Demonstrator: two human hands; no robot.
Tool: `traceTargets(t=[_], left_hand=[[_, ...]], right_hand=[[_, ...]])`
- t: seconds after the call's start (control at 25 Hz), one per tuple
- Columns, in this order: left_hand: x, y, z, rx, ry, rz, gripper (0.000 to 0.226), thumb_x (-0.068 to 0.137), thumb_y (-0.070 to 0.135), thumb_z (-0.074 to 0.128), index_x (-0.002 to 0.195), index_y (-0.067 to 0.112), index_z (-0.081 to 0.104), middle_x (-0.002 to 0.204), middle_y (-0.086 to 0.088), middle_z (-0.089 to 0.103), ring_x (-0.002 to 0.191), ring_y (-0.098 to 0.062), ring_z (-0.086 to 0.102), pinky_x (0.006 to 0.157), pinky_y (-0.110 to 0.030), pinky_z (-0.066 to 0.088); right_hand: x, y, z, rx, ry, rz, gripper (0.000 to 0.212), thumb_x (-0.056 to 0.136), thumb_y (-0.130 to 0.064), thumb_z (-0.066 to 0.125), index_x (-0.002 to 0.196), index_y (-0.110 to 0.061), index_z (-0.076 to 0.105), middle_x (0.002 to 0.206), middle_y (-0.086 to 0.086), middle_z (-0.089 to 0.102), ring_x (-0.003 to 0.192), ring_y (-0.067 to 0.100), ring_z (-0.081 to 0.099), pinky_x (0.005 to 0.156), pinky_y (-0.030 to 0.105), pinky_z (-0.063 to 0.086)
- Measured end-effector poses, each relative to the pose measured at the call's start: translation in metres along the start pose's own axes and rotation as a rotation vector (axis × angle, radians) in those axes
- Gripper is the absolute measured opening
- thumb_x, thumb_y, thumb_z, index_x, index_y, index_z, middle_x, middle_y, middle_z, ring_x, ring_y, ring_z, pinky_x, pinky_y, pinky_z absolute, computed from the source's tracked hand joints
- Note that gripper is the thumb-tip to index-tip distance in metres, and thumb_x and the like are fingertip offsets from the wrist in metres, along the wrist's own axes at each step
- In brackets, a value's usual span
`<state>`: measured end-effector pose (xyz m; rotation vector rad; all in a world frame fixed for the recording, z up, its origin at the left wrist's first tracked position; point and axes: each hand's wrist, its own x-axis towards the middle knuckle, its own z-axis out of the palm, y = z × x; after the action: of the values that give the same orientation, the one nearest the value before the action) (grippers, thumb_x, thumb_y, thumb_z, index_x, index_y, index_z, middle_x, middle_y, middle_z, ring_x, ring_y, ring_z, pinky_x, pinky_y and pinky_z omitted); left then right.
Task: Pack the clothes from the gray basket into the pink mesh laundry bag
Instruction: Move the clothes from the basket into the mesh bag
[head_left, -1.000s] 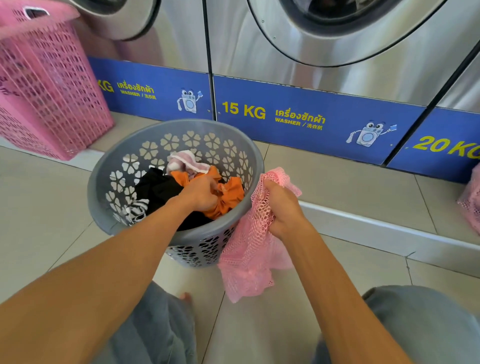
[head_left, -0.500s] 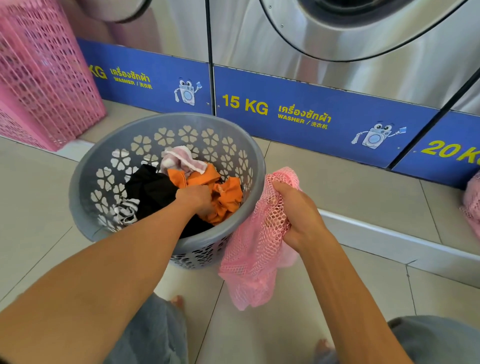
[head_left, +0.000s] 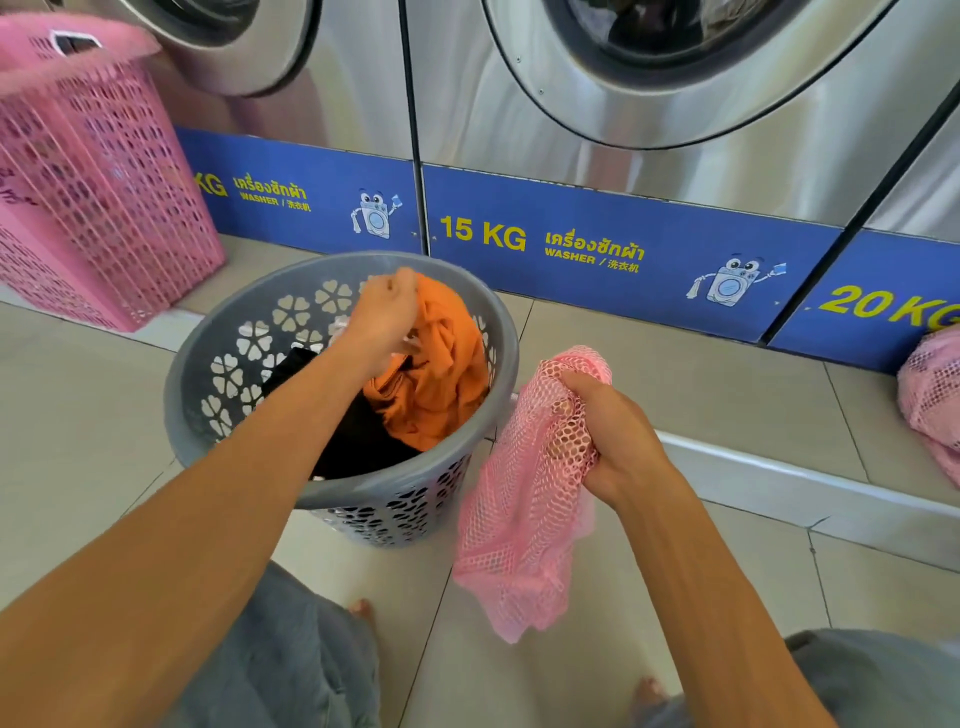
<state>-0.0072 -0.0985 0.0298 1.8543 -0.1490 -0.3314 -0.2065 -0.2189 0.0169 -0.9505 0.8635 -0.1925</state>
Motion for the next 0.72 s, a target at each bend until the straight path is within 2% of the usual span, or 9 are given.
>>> traceTargets(t=[0.08, 0.16, 0.24, 0.36, 0.44, 0.52, 0.6, 0.64, 0.72], left_hand=[[-0.011, 0.020, -0.004, -0.284, -0.004, -0.069, 0.034, 0.100, 0.032, 0.035, 0.071, 0.018, 0.046, 0.058, -0.001, 0.047, 0.062, -0.018, 0.057, 0.063, -0.033, 0.056], [-0.021, 0.031, -0.012, -0.420, -0.125, -0.145, 0.033, 0.094, 0.039, 0.050, 0.067, 0.021, 0.050, 0.054, 0.002, 0.050, 0.054, -0.014, 0.056, 0.057, -0.029, 0.053], [-0.028, 0.031, -0.016, -0.391, -0.306, -0.199, 0.031, 0.078, 0.048, 0.069, 0.073, 0.019, 0.059, 0.066, -0.002, 0.061, 0.064, -0.020, 0.062, 0.069, -0.037, 0.059], [-0.032, 0.013, -0.004, -0.093, -0.325, -0.137, 0.048, 0.073, 0.050, 0.077, 0.105, 0.016, 0.069, 0.098, -0.009, 0.076, 0.091, -0.028, 0.073, 0.088, -0.047, 0.058], [-0.030, -0.005, 0.001, 0.207, -0.410, -0.121, 0.058, 0.065, 0.059, 0.078, 0.107, 0.020, 0.070, 0.100, -0.007, 0.077, 0.093, -0.028, 0.074, 0.089, -0.050, 0.058], [-0.026, -0.028, -0.001, 0.467, -0.570, -0.245, 0.067, 0.061, 0.066, 0.078, 0.109, 0.021, 0.066, 0.106, -0.005, 0.074, 0.097, -0.028, 0.072, 0.090, -0.051, 0.057], [-0.028, -0.049, -0.002, 0.753, -0.692, -0.251, 0.048, 0.079, 0.057, 0.070, 0.112, 0.024, 0.060, 0.121, -0.003, 0.066, 0.107, -0.026, 0.064, 0.098, -0.043, 0.051], [-0.028, -0.063, 0.000, 0.923, -0.743, -0.220, 0.041, 0.088, 0.051, 0.062, 0.121, 0.026, 0.055, 0.134, -0.003, 0.058, 0.116, -0.028, 0.057, 0.103, -0.043, 0.045], [-0.025, -0.081, 0.005, 1.109, -0.772, -0.267, 0.058, 0.099, 0.044, 0.048, 0.150, 0.021, 0.033, 0.156, -0.007, 0.035, 0.139, -0.032, 0.039, 0.114, -0.044, 0.033]], right_hand=[[-0.005, -0.002, -0.004, 0.009, 0.003, -0.005, 0.023, 0.101, -0.024, 0.061, 0.116, -0.007, 0.063, 0.107, 0.017, 0.076, 0.098, 0.033, 0.073, 0.085, 0.047, 0.060], [-0.009, -0.003, -0.007, 0.019, 0.009, -0.015, 0.029, 0.101, -0.024, 0.061, 0.123, -0.005, 0.063, 0.108, 0.018, 0.076, 0.099, 0.034, 0.073, 0.087, 0.047, 0.060], [-0.011, -0.005, -0.011, 0.027, 0.023, -0.021, 0.029, 0.100, -0.023, 0.061, 0.121, -0.004, 0.063, 0.106, 0.018, 0.076, 0.097, 0.033, 0.073, 0.083, 0.046, 0.060], [-0.015, -0.005, -0.015, 0.029, 0.041, -0.020, 0.020, 0.100, -0.023, 0.063, 0.111, -0.006, 0.065, 0.102, 0.017, 0.077, 0.093, 0.032, 0.073, 0.078, 0.044, 0.060], [-0.017, -0.004, -0.017, 0.021, 0.044, -0.015, 0.015, 0.100, -0.023, 0.063, 0.105, -0.008, 0.064, 0.103, 0.017, 0.076, 0.094, 0.033, 0.073, 0.080, 0.045, 0.060], [-0.017, -0.005, -0.018, 0.016, 0.049, -0.021, 0.013, 0.100, -0.022, 0.062, 0.097, -0.010, 0.064, 0.100, 0.017, 0.076, 0.092, 0.032, 0.073, 0.078, 0.044, 0.060], [-0.016, -0.003, -0.016, 0.012, 0.051, -0.026, 0.014, 0.100, -0.022, 0.062, 0.098, -0.009, 0.065, 0.097, 0.017, 0.077, 0.090, 0.032, 0.073, 0.076, 0.044, 0.060], [-0.015, -0.002, -0.013, 0.002, 0.046, -0.022, 0.015, 0.099, -0.022, 0.063, 0.103, -0.007, 0.066, 0.098, 0.017, 0.077, 0.090, 0.032, 0.073, 0.077, 0.044, 0.060], [-0.012, 0.002, -0.010, -0.016, 0.037, -0.014, 0.026, 0.098, -0.023, 0.064, 0.117, -0.005, 0.067, 0.102, 0.018, 0.078, 0.094, 0.033, 0.074, 0.084, 0.047, 0.060]])
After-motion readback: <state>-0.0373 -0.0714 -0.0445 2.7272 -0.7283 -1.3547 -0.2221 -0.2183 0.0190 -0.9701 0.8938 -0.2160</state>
